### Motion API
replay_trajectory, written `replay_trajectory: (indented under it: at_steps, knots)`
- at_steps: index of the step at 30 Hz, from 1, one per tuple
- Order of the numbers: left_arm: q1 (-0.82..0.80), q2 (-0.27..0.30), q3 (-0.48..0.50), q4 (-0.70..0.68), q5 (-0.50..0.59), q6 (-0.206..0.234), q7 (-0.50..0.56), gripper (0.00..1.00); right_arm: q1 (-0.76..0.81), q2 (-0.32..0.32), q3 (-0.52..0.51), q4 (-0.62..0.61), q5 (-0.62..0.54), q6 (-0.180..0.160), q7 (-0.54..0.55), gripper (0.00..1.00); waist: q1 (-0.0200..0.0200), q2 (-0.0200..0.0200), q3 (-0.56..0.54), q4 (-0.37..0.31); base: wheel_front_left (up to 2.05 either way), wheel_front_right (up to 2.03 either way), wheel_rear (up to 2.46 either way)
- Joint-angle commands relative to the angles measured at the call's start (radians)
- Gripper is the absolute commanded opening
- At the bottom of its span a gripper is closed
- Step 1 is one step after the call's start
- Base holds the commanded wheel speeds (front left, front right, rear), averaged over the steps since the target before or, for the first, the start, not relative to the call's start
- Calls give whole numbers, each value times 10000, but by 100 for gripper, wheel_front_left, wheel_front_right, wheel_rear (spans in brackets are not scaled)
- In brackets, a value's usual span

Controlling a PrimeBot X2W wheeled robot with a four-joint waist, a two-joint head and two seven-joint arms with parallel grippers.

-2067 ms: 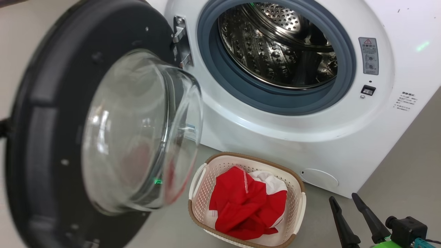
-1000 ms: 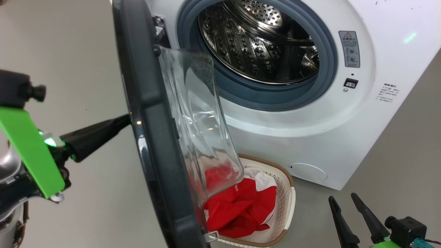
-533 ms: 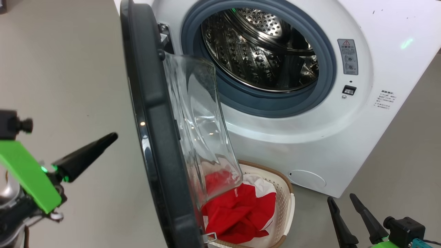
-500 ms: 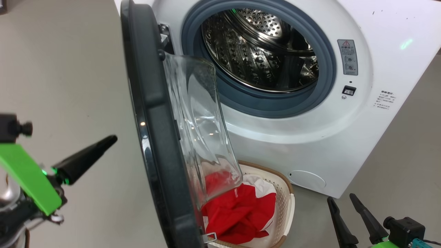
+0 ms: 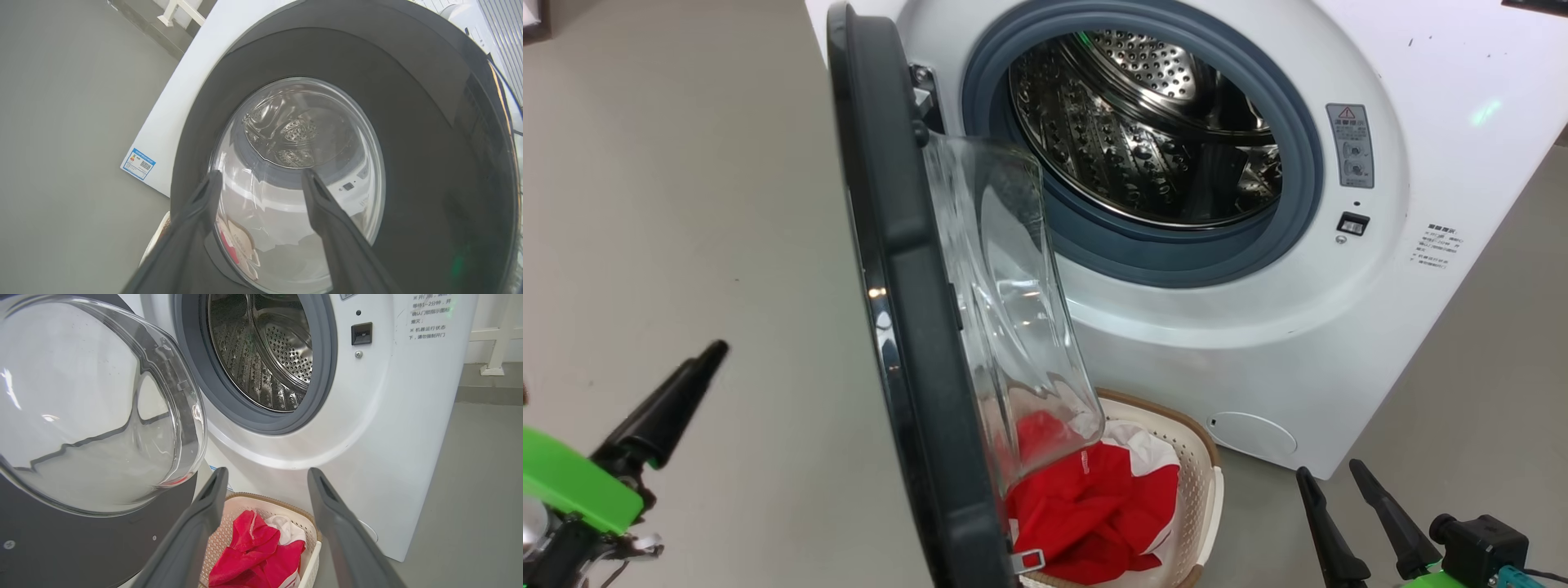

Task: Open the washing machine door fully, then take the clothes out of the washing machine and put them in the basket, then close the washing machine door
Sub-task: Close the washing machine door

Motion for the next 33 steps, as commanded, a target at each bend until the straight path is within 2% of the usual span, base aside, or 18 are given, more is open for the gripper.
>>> replay_trajectory:
  at_steps: [1, 12, 18, 20, 22, 28, 33]
  knots:
    - [-150, 336, 497, 29, 211, -67, -598, 100, -163, -90, 228, -221, -36, 65, -65, 100, 0, 0, -9, 10, 0, 0, 0]
    - [348, -245, 233, 1302, 777, -67, -3415, 100, -233, -56, 223, -215, -31, 65, -65, 100, 0, 0, 60, -34, 0, 0, 0]
    - [718, -526, 12, 1890, 733, -67, -4492, 100, -239, -9, 242, -209, -41, 65, -65, 100, 0, 0, 58, -117, 0, 0, 0]
    - [873, -625, -164, 2049, 760, -67, -4860, 100, -243, -10, 236, -210, -42, 65, -65, 100, 0, 0, 70, -147, 0, 0, 0]
    - [1242, -777, -831, 2509, 1298, -67, -5829, 100, -304, -51, 230, -220, -30, 65, -65, 100, 0, 0, 116, -229, 0, 0, 0]
    - [1577, -1210, -1289, 2873, 1534, -67, -6496, 100, -332, -63, 238, -216, -24, 65, -65, 100, 0, 0, 111, -308, 0, 0, 0]
    - [1748, -1528, -1149, 3045, 2730, -67, -6658, 100, -331, -87, 230, -239, -4, 65, -65, 100, 0, 0, 106, -364, 0, 0, 0]
